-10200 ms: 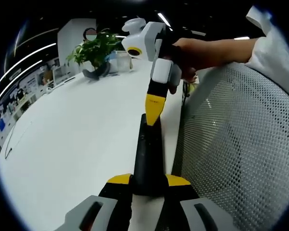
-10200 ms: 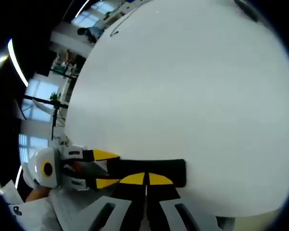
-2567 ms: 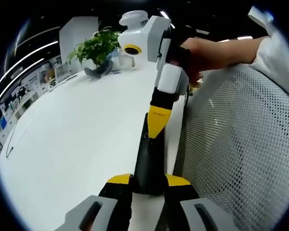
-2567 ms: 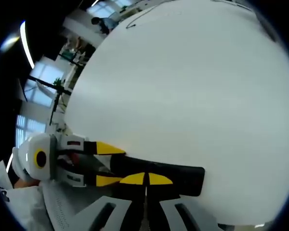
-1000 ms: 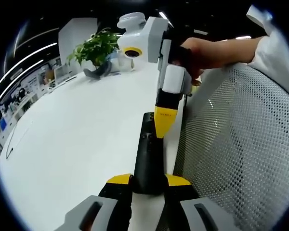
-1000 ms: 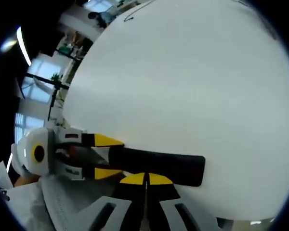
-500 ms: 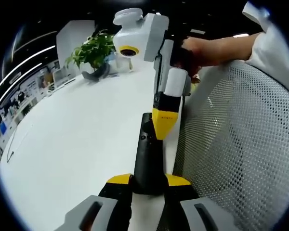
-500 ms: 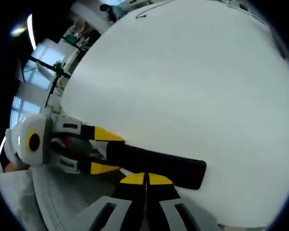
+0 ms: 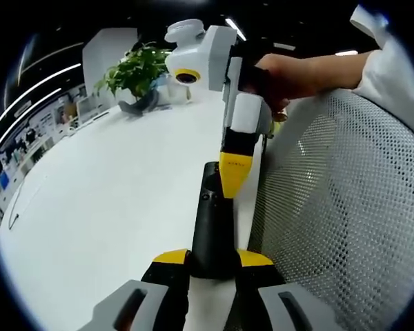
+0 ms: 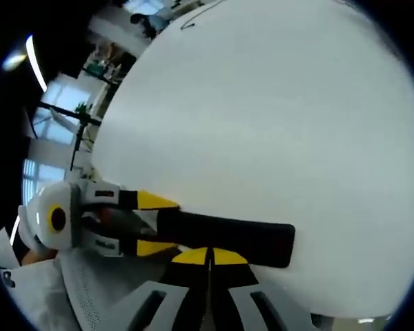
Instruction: Press the specified remote control buttons in sequence, fully releasing each button before pressing the next.
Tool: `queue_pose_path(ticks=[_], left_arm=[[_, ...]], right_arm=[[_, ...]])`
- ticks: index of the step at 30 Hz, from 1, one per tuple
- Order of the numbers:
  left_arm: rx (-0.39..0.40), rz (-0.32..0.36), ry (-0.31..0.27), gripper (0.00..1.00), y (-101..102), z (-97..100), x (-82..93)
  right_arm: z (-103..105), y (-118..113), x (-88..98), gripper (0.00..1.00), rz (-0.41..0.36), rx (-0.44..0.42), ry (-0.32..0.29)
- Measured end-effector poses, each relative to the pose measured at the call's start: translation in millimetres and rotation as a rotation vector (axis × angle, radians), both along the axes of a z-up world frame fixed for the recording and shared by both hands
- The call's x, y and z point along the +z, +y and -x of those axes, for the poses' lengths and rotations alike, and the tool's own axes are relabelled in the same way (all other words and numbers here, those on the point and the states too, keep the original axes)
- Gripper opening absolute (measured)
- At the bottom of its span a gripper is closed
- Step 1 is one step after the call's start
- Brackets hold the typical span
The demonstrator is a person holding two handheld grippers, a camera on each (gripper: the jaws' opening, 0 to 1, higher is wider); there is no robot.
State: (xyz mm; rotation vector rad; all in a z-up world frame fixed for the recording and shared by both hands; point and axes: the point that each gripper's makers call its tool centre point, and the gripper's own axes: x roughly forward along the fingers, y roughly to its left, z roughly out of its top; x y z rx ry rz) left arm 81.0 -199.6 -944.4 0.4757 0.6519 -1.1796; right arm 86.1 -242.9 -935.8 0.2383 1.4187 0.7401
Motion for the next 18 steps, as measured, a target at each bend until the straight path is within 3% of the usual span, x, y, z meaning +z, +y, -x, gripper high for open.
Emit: queue_pose_path(ticks=[7,18], left_arm=[[-0.002,0.0,-0.001,0.25,-0.3,0.9,-0.6],[-0.018,0.002,-0.002,0.24,-2.5,3.0,-0.7]], right_arm=[[-11.9,8.7,11.7,0.0,-0.108,-0.067,-0.026],[-4.3,15.8,4.0,0.0,-0.076,-0.004,-0.028]])
